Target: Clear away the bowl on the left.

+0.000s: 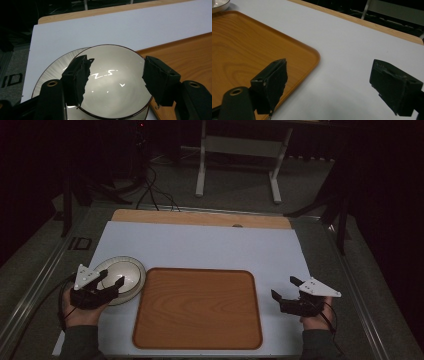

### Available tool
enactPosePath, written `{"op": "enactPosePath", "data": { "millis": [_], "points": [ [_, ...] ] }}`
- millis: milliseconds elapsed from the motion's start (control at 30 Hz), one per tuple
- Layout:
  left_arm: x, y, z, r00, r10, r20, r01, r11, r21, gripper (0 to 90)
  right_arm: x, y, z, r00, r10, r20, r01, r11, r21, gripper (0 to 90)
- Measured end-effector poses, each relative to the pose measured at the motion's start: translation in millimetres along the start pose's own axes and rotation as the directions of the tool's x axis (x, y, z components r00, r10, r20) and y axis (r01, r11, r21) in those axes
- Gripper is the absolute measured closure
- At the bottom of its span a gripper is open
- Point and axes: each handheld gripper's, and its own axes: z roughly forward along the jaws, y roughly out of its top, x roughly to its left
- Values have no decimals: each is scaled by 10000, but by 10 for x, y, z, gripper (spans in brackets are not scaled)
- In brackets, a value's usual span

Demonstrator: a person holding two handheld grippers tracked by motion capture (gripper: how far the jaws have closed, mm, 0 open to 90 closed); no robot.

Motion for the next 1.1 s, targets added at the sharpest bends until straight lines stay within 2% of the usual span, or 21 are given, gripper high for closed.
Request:
{"op": "enactPosePath", "data": {
  "millis": [167,467,833,1100],
  "points": [
    [-5,10,-6,10000,20,-49,-21,9999,-106,413,2,1,1,10000,-41,24,41,10000,-21,142],
    [42,15,-2,9995,-190,-252,185,9996,-207,417,-10,4,3,10000,-54,83,54,10000,-70,142],
    [106,15,106,9965,-153,-827,160,9998,76,426,-27,7,-3,9999,-66,127,67,9999,-148,142],
    [205,-20,167,9908,-362,-1305,418,9983,404,417,-22,9,-3,9998,-113,164,116,9998,-136,142]
  ]
}}
